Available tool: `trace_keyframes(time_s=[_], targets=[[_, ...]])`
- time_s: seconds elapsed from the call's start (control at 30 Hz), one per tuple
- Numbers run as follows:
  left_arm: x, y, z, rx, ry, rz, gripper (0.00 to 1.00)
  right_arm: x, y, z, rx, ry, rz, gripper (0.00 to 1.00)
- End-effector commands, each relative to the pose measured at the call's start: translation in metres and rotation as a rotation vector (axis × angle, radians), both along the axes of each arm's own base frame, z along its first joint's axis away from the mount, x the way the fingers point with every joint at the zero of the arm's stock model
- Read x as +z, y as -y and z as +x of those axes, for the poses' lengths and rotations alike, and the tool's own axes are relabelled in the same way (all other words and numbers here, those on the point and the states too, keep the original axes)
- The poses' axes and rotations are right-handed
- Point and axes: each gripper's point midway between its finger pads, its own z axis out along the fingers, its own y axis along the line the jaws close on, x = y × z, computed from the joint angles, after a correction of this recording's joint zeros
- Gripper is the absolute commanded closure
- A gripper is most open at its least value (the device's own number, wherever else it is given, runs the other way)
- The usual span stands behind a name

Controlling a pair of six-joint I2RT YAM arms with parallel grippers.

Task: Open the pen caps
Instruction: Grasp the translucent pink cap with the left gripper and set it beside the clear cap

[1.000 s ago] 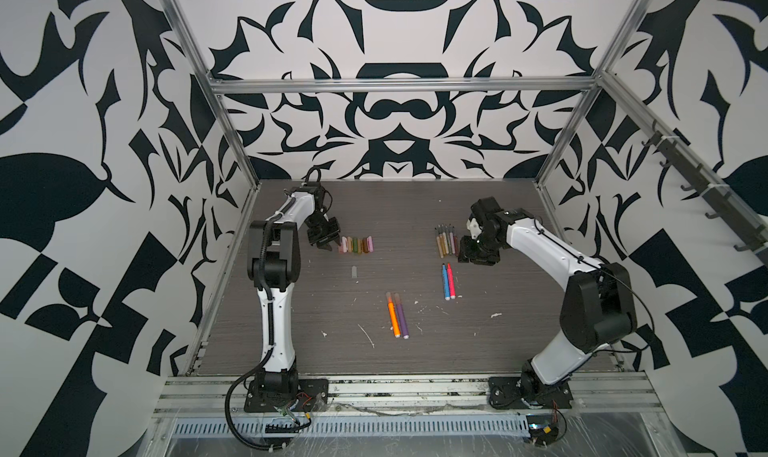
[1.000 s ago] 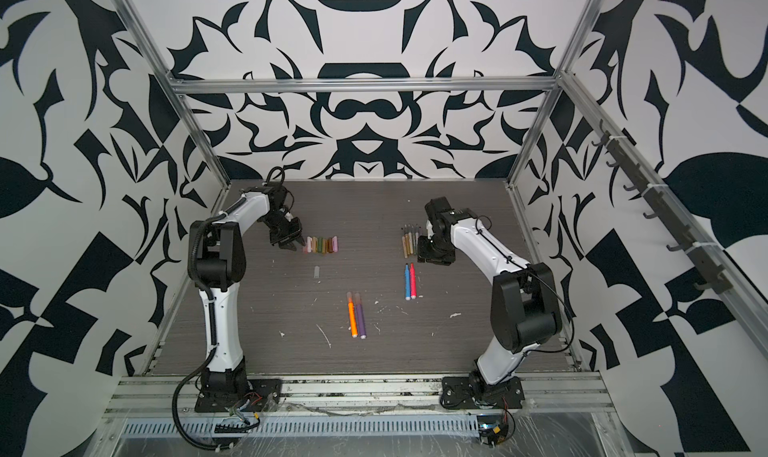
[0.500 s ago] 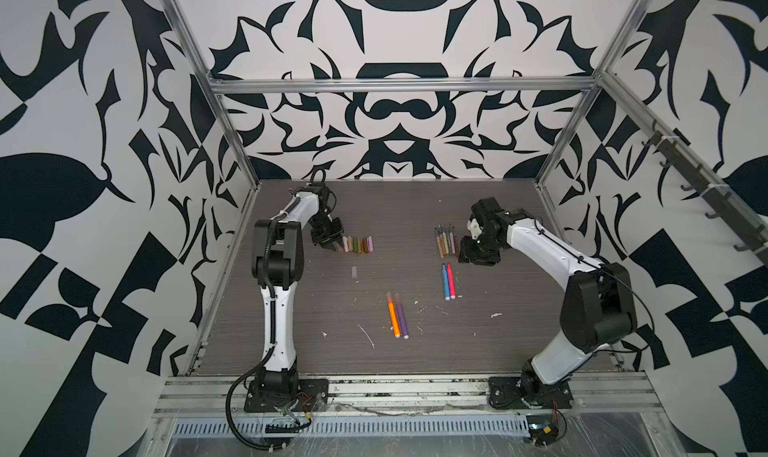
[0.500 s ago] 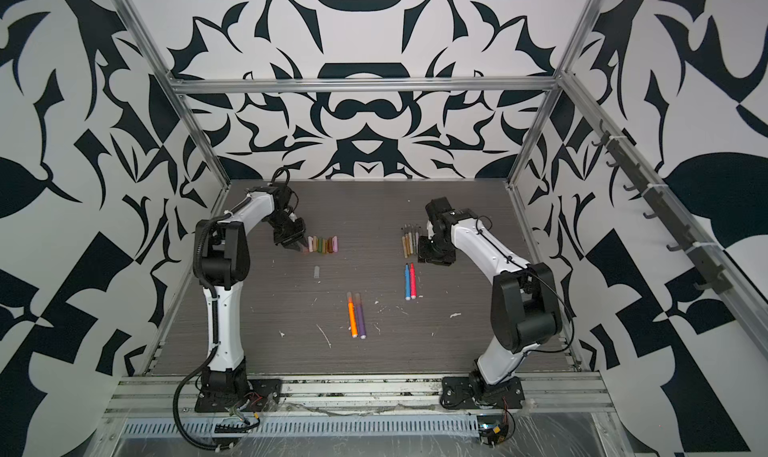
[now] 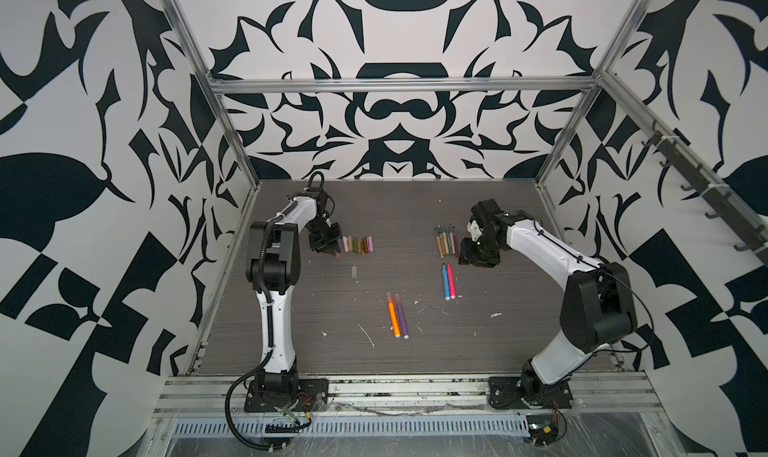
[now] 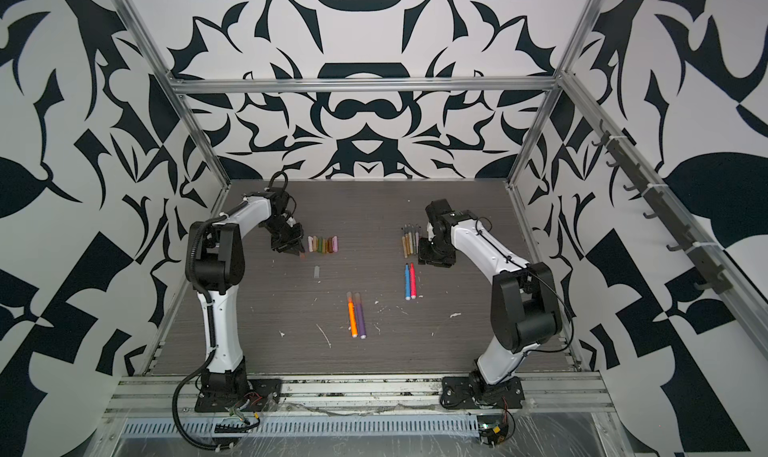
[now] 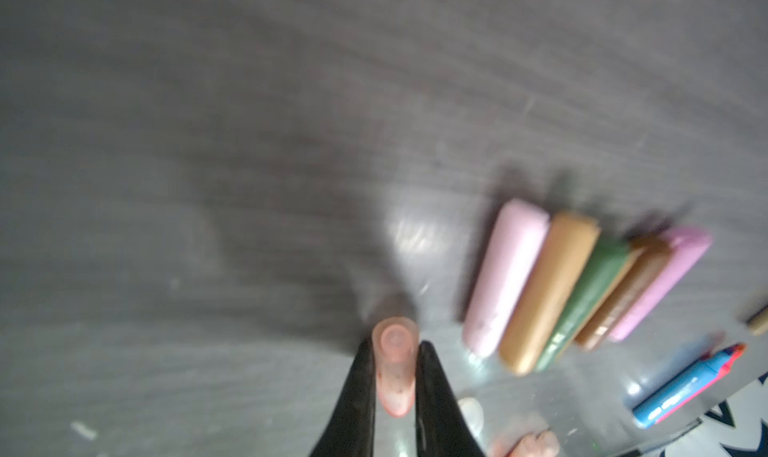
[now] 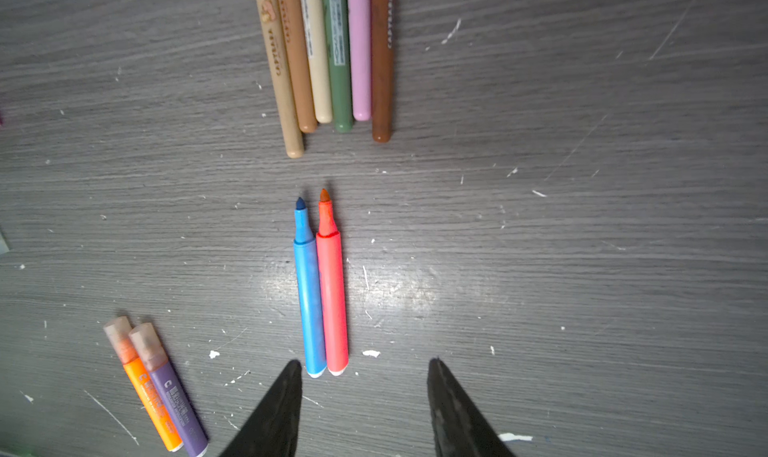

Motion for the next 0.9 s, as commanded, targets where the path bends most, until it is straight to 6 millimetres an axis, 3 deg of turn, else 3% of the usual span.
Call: trace_keyframes(time_s=[0.0,0.17,0.33,0.67,0.87], targets=[[-0.006,-0.003,-0.038,-0.049,-0.079,0.041,0.83,0.004,-0.001,0.001,-0.004,0.019,0.017,0.49],[-0.001,0.017,-0.058,-0.14,-0.052,0.057,0.83,0.002,-0.002,0.003,-0.008,0.019,0.024,0.49],[-0.003,0.037,-0.066,-0.212,-0.047,0.083,0.82,0.001,-0.003,0.005,-0.009,0.018,0.027,0.49],[-0.005,0.042,-0.06,-0.217,-0.052,0.089,0.8,0.001,-0.001,0.0,-0.012,0.018,0.024,0.49],[-0.003,0.043,-0.06,-0.218,-0.048,0.087,0.7,0.0,-0.002,0.0,-0.011,0.017,0.025,0.49]])
